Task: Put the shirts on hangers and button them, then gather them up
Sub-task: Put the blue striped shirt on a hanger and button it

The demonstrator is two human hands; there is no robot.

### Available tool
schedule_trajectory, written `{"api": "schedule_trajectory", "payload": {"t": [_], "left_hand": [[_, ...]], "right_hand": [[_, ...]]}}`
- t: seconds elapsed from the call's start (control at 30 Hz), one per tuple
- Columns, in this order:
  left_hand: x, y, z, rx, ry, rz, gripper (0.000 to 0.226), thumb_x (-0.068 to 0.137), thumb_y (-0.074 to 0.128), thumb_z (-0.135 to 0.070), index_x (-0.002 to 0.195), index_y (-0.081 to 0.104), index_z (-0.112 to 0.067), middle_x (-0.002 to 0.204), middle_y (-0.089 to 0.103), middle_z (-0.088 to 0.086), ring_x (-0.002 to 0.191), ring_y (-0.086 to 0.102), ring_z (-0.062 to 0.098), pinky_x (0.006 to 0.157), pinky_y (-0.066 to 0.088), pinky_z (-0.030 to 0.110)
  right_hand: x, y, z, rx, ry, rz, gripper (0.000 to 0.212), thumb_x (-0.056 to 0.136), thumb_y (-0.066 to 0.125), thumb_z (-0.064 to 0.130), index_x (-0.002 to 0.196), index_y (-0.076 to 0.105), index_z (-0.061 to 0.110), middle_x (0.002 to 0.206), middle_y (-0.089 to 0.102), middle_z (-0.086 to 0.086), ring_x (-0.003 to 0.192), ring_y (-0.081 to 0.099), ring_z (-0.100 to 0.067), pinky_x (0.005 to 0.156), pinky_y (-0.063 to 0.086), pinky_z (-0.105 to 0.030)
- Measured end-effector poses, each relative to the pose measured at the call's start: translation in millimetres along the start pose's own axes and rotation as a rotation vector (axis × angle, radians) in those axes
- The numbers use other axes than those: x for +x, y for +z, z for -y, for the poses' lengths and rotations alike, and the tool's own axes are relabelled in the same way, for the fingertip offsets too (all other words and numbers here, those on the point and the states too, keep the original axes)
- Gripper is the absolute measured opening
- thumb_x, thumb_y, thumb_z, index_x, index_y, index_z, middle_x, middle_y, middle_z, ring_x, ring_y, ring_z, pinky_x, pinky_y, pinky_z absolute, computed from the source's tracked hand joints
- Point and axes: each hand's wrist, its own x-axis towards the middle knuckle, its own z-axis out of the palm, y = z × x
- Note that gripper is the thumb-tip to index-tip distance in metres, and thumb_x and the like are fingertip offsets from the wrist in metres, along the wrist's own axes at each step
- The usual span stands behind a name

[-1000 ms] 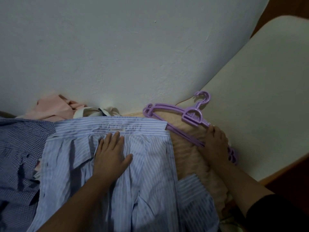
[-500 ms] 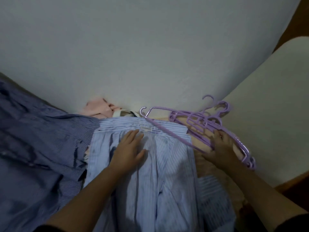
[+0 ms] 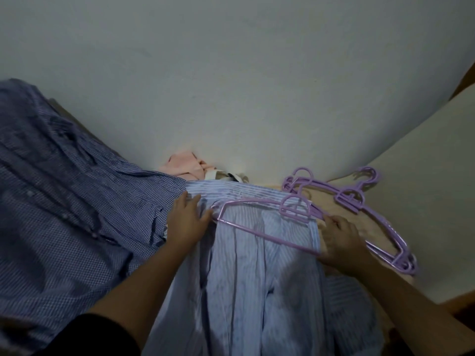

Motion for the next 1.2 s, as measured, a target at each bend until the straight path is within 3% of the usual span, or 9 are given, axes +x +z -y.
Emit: {"api": "schedule_trajectory", "payload": {"t": [0.27,0.43,0.53,0.7,0.83,0.97,1.03,1.1,1.2], "left_hand": [[11.1,-9.0,-2.0,-0.125,-0.176,0.021,0.048,0.094,0.051,-0.045,0.137,0.051,-0.022,0.155,0.026,0.007,0.138,0.033,0.029,0.108,0.029,0.047],[10.6,-14.8,-5.7,-0.388,-0.195,0.039,0.039,0.097,0.052,-0.022,0.134,0.055,-0.012,0.155,0.027,0.007,0.137,0.035,0.026,0.112,0.028,0.034],[8.1,-22.8,-8.9,-0.530,-0.212,0.068,0.041,0.093,0.050,-0.003,0.133,0.053,-0.010,0.144,0.044,0.003,0.124,0.046,0.015,0.097,0.034,0.017],[5.3,-33.6,-16.3,-0.462,-0.200,0.225,0.035,0.093,0.050,-0.005,0.116,0.068,-0.025,0.129,0.061,0.008,0.085,0.060,0.019,0.075,0.051,0.033],[-2.6,-43.8,-34.6,-0.559,-0.151,0.295,0.048,0.089,0.053,-0.004,0.131,0.057,-0.026,0.139,0.052,0.003,0.105,0.052,0.011,0.081,0.045,0.026],[-7.8,-52.4,-50.3,-0.830,-0.172,0.390,0.057,0.084,0.053,0.004,0.131,0.057,-0.029,0.134,0.056,0.005,0.093,0.059,0.016,0.071,0.050,0.026],[-12.2,-57.8,-60.5,-1.047,-0.207,0.426,0.058,0.085,0.048,0.012,0.135,0.054,-0.017,0.125,0.060,0.005,0.093,0.056,0.019,0.078,0.047,0.026],[-17.5,-62.9,-66.7,-1.190,-0.200,0.462,0.057,0.087,0.040,0.015,0.138,0.050,-0.009,0.127,0.053,-0.001,0.111,0.050,0.014,0.088,0.044,0.021],[-26.9,-50.4,-57.0,-1.272,-0.227,0.556,0.059,0.082,0.046,0.011,0.136,0.050,-0.011,0.128,0.052,-0.003,0.121,0.044,0.014,0.102,0.036,0.028]], "right_hand": [[3.4,-16.4,13.3,-0.001,0.047,-0.073,0.106,0.059,0.079,0.056,0.143,0.035,0.010,0.138,0.040,-0.017,0.124,0.037,-0.038,0.099,0.036,-0.048],[6.4,-21.5,22.1,-0.032,0.041,0.016,0.111,0.061,0.077,0.055,0.148,0.021,0.016,0.144,0.031,-0.010,0.131,0.027,-0.029,0.105,0.030,-0.041],[1.5,-25.8,29.2,-0.073,0.045,0.067,0.106,0.067,0.076,0.049,0.149,0.014,0.023,0.146,0.025,-0.004,0.132,0.025,-0.025,0.104,0.033,-0.041],[-3.8,-33.6,38.8,-0.120,0.083,0.118,0.106,0.069,0.074,0.050,0.149,0.008,0.025,0.149,0.019,-0.004,0.134,0.022,-0.025,0.105,0.032,-0.042],[-7.3,-39.5,47.8,-0.108,0.079,0.130,0.105,0.071,0.074,0.045,0.149,0.007,0.024,0.150,0.017,-0.003,0.136,0.019,-0.025,0.105,0.030,-0.042],[-6.9,-43.7,66.3,-0.113,0.026,0.124,0.101,0.073,0.072,0.042,0.150,0.008,0.026,0.152,0.014,0.000,0.139,0.015,-0.023,0.107,0.025,-0.040],[-3.6,-43.0,77.8,-0.062,0.009,0.108,0.100,0.074,0.072,0.042,0.150,0.008,0.026,0.152,0.013,0.000,0.139,0.014,-0.023,0.108,0.024,-0.040],[2.2,-39.2,87.2,-0.029,0.000,0.093,0.100,0.074,0.072,0.042,0.150,0.009,0.026,0.152,0.013,0.000,0.139,0.014,-0.024,0.109,0.023,-0.040],[11.2,-24.0,97.5,-0.061,0.005,0.133,0.099,0.075,0.071,0.043,0.150,0.008,0.028,0.153,0.012,0.001,0.140,0.013,-0.023,0.110,0.022,-0.042]]}}
